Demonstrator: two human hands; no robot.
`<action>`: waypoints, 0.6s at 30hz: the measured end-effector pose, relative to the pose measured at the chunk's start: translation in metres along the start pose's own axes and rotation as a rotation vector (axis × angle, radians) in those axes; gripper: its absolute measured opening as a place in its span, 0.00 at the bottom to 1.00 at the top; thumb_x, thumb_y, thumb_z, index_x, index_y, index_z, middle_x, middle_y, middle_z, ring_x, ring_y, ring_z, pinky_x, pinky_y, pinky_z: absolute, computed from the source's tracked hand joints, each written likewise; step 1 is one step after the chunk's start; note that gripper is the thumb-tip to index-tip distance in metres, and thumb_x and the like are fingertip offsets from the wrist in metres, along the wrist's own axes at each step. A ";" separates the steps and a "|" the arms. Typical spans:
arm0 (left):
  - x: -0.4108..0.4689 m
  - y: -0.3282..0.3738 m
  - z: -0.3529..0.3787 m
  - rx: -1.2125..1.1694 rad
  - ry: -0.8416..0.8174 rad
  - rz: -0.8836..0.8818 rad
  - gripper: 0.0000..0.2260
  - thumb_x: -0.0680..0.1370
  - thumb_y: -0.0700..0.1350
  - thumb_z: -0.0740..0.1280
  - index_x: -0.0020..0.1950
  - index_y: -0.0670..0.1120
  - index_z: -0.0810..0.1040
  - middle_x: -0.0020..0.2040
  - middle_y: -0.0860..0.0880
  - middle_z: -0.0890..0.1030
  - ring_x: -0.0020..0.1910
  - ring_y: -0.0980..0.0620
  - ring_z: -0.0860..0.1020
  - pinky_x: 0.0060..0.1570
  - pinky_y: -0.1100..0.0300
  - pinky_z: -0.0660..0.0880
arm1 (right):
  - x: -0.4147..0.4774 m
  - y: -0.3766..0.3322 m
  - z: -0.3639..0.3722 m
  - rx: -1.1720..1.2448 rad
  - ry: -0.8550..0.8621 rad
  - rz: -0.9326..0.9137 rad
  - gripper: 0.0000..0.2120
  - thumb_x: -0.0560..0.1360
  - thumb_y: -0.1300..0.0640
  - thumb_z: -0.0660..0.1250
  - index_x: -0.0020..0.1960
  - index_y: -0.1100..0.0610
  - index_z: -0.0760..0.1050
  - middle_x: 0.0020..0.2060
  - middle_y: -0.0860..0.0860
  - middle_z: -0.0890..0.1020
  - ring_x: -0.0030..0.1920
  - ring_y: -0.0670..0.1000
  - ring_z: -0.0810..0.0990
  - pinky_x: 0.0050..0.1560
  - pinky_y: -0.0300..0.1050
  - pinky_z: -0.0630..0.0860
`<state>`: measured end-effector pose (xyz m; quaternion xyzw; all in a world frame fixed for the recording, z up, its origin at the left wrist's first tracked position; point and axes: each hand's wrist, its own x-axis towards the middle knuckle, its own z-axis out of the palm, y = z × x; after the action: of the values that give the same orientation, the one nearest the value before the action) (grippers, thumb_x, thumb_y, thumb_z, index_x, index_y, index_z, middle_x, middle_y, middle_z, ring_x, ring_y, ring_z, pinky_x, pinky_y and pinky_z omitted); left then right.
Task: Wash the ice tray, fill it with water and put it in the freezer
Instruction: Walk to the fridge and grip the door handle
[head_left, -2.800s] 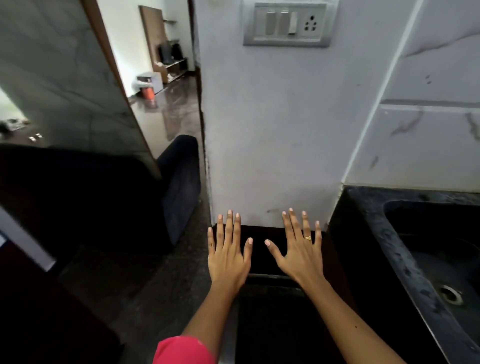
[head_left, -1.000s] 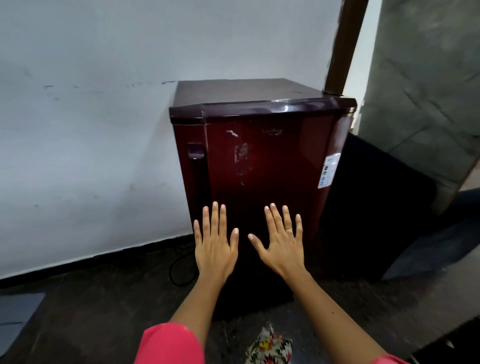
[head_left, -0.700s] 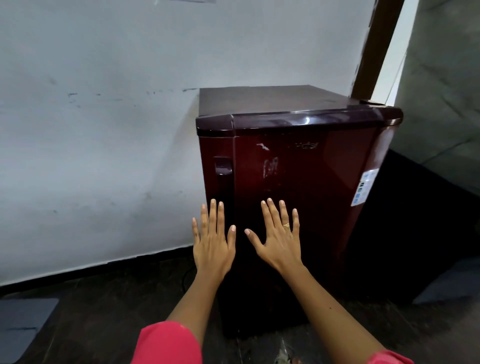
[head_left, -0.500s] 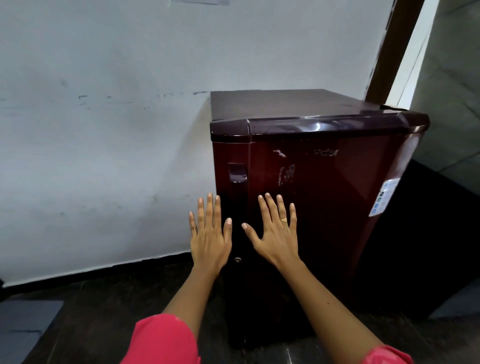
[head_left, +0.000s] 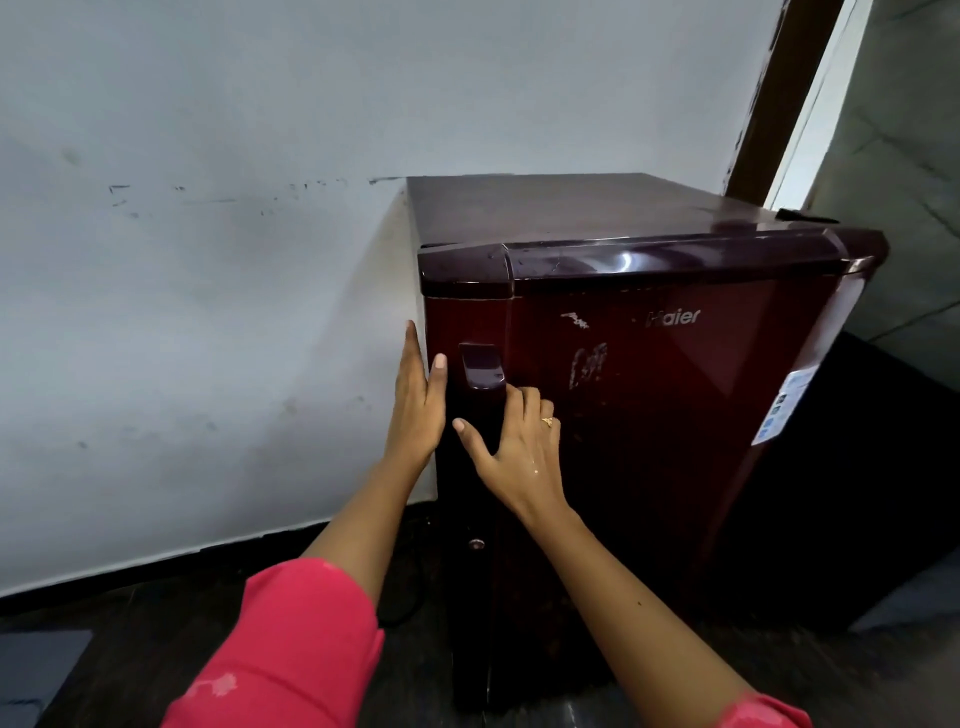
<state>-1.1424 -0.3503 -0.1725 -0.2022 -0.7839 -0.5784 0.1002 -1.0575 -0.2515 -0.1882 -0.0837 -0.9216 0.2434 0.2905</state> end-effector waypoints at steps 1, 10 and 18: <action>0.000 0.004 0.003 -0.051 -0.008 0.001 0.27 0.81 0.57 0.49 0.77 0.53 0.45 0.78 0.51 0.51 0.76 0.53 0.52 0.74 0.50 0.53 | 0.001 -0.002 0.000 0.095 -0.024 0.021 0.31 0.75 0.38 0.59 0.70 0.57 0.61 0.62 0.52 0.70 0.61 0.52 0.67 0.63 0.47 0.65; 0.006 -0.005 0.010 -0.128 0.031 -0.012 0.28 0.78 0.59 0.49 0.77 0.55 0.50 0.67 0.44 0.65 0.52 0.79 0.60 0.54 0.75 0.62 | 0.002 -0.004 0.008 0.615 -0.209 0.167 0.18 0.76 0.53 0.64 0.59 0.43 0.57 0.47 0.46 0.78 0.43 0.43 0.81 0.42 0.41 0.81; 0.006 0.006 0.003 -0.157 -0.050 -0.046 0.25 0.81 0.51 0.51 0.78 0.50 0.50 0.68 0.40 0.67 0.69 0.44 0.67 0.70 0.50 0.64 | 0.006 -0.011 -0.005 0.598 -0.331 0.239 0.28 0.77 0.57 0.63 0.71 0.55 0.50 0.53 0.52 0.76 0.44 0.43 0.78 0.36 0.26 0.74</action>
<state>-1.1451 -0.3452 -0.1657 -0.2058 -0.7429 -0.6349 0.0513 -1.0598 -0.2574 -0.1767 -0.0616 -0.8279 0.5447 0.1185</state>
